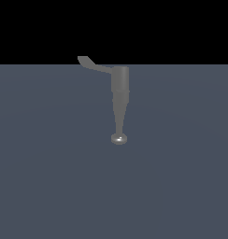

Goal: Turn on the faucet by rotating a designated handle.

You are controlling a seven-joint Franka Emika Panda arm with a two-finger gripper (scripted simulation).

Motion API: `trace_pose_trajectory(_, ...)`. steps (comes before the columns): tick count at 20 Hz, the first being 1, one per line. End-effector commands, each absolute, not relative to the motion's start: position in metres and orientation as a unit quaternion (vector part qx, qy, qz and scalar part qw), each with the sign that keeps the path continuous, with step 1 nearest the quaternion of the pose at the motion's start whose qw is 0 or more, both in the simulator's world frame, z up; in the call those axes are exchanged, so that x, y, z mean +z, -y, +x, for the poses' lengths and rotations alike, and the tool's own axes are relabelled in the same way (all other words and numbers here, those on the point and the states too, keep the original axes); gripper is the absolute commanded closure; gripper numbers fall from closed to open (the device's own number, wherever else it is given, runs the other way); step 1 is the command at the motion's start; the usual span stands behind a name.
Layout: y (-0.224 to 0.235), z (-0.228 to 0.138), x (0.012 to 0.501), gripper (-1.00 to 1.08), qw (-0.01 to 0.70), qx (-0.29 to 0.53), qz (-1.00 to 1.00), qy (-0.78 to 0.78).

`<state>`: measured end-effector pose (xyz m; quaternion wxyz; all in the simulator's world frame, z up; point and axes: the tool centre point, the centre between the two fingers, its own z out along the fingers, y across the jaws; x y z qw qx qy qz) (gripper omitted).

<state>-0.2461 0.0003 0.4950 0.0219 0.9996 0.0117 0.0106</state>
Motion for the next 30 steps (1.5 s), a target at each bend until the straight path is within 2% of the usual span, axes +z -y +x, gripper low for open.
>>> trace_pose_trajectory(1,0.0,-0.246,0.495,1.08,0.022,0.011,1.0,-0.012)
trace_pose_trajectory(18,0.005,-0.238,0.495,1.08,0.038,0.016,0.999,0.005)
trace_pose_trajectory(30,-0.001,-0.205,0.487,1.08,0.015,0.015,0.997,0.081)
